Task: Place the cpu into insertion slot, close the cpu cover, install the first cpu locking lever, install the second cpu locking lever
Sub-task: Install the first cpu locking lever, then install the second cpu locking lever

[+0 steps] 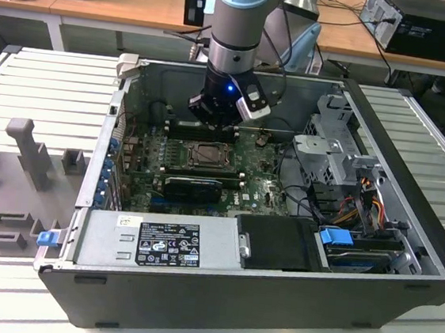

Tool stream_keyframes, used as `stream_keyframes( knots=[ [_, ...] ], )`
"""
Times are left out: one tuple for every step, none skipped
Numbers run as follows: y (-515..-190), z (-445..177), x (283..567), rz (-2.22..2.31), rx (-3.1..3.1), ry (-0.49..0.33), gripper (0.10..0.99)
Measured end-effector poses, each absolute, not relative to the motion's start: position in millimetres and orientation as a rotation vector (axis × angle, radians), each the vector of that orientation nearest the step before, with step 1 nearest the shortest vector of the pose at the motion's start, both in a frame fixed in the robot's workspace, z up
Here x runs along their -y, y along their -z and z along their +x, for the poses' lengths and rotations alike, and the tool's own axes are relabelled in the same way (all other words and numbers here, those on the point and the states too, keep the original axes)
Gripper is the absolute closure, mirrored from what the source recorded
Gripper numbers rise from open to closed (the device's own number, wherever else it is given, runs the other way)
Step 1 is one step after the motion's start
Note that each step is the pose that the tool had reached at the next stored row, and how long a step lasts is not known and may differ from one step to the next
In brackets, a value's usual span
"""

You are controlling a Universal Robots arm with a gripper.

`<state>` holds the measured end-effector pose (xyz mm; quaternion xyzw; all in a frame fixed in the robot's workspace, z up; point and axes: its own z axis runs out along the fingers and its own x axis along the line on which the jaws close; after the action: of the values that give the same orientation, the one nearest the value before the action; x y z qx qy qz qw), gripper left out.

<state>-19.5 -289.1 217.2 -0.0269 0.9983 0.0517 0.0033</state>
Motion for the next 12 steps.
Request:
stream_keyframes(
  knots=[
    [-217.2, -19.4, 290.4, -0.085, -3.130, -0.162, 0.980],
    [-217.2, -19.5, 291.4, -0.084, -3.130, -0.162, 0.980],
    [-217.2, -19.5, 292.0, -0.084, -3.130, -0.162, 0.980],
    [-217.3, -19.5, 293.1, -0.084, -3.130, -0.162, 0.980],
    [-217.3, -19.5, 293.8, -0.084, -3.130, -0.162, 0.980],
    [-217.2, -19.5, 294.2, -0.084, -3.130, -0.162, 0.980],
    [-217.3, -19.5, 295.1, -0.084, -3.130, -0.162, 0.980],
    [-217.3, -19.5, 295.7, -0.084, -3.130, -0.162, 0.980],
    [-217.3, -19.5, 296.9, -0.084, -3.130, -0.162, 0.980],
    [-217.3, -19.5, 299.6, -0.084, -3.130, -0.162, 0.980],
    [-217.2, -19.5, 300.6, -0.084, -3.130, -0.162, 0.980],
    [-217.1, -19.5, 300.7, -0.084, -3.130, -0.162, 0.980]
  ],
)
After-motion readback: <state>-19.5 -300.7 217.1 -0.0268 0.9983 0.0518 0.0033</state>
